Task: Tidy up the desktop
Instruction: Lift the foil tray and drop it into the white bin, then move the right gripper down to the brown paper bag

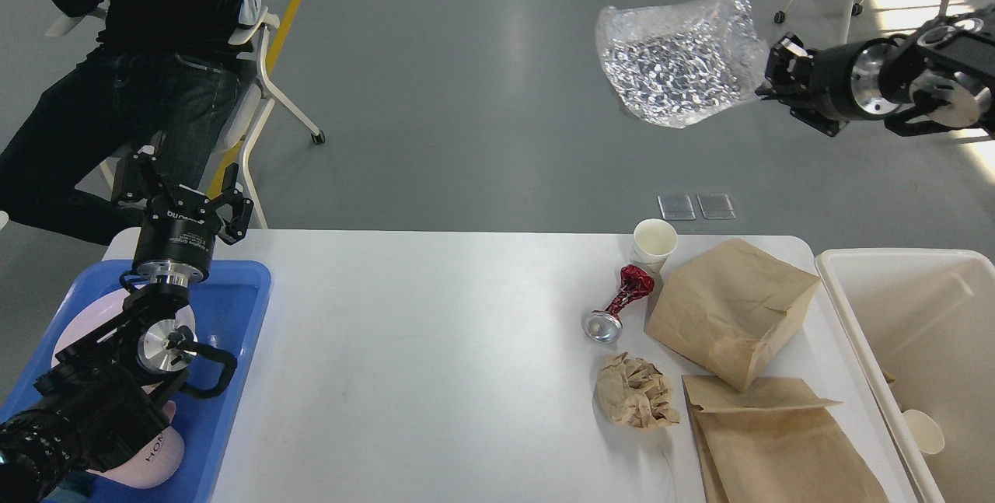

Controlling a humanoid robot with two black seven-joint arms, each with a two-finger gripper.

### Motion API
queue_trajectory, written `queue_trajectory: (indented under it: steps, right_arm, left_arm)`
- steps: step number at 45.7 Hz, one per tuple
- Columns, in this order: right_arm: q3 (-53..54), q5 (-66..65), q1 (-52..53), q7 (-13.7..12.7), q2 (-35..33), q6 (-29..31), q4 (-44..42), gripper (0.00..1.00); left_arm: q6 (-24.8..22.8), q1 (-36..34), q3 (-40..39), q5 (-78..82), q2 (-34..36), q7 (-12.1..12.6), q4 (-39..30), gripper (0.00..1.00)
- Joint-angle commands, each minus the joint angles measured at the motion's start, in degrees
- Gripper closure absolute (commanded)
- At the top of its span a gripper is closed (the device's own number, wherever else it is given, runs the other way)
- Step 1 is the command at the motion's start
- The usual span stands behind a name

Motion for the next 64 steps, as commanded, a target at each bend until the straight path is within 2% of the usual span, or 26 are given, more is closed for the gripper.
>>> queue_trajectory:
  steps: [1, 6, 16, 29, 32, 34, 36, 37, 40, 41, 42, 56, 64]
  right_arm:
    - [-0.11, -0.14, -5.33, 0.09, -5.20, -1.39, -2.80, 1.00]
    - [-0.20, -0.31, -11.40, 0.18, -8.99, -5.52, -5.34, 1.00]
    - [-0.11, -0.23, -25.28, 0.27, -11.89, -14.31, -10.01, 1.00]
    - [0.50, -0.14, -34.43, 0.18, -13.47, -18.00, -10.18, 1.00]
    - [-0.02, -0.14, -37.24, 0.18, -13.39, -19.23, -10.45, 0.97]
    - [0.06, -0.05, -39.09, 0.18, -13.03, -19.94, -11.23, 0.92]
    - [0.06, -0.05, -40.58, 0.18, -12.42, -20.46, -12.37, 0.78]
    - [0.15, -0.05, -41.11, 0.18, -12.07, -20.64, -12.99, 0.66]
    - [-0.02, -0.05, -42.17, 0.27, -11.19, -20.73, -14.57, 0.15]
    - [-0.02, -0.05, -42.43, 0.27, -10.93, -20.73, -14.84, 0.05]
    - [-0.02, 0.04, -42.61, 0.27, -10.84, -20.73, -14.93, 0.00]
    - [-1.25, 0.21, -41.56, 0.45, -9.43, -19.77, -14.49, 0.00]
    - [-9.24, 0.21, -29.45, 0.45, -8.29, -17.31, -12.91, 0.00]
  left_arm:
    - [-0.03, 0.00, 0.00, 0.02, 0.00, 0.02, 0.00, 0.03]
    - [0.05, 0.00, 0.00, 0.03, 0.00, -0.07, 0.00, 0.03]
    - [0.05, 0.00, 0.00, -0.06, 0.00, 0.02, 0.00, 0.03]
    - [0.05, 0.00, 0.00, 0.03, 0.00, 0.02, 0.00, 0.03]
    - [0.05, 0.00, 0.00, 0.03, 0.00, 0.02, 0.00, 0.03]
    - [0.05, 0.00, 0.00, 0.03, 0.00, 0.02, 0.00, 0.03]
    - [-0.03, 0.00, 0.00, 0.03, 0.00, 0.02, 0.00, 0.03]
    - [-0.03, 0.00, 0.00, -0.06, 0.00, 0.02, 0.00, 0.03]
    - [0.05, 0.00, 0.00, 0.03, 0.00, 0.02, 0.00, 0.03]
    - [-0.03, 0.00, 0.00, 0.03, 0.00, 0.02, 0.00, 0.03]
    - [-0.03, 0.00, 0.00, 0.03, 0.00, -0.07, 0.00, 0.03]
    - [-0.03, 0.00, 0.00, -0.06, 0.00, 0.02, 0.00, 0.03]
    - [-0.03, 0.00, 0.00, 0.03, 0.00, 0.02, 0.00, 0.03]
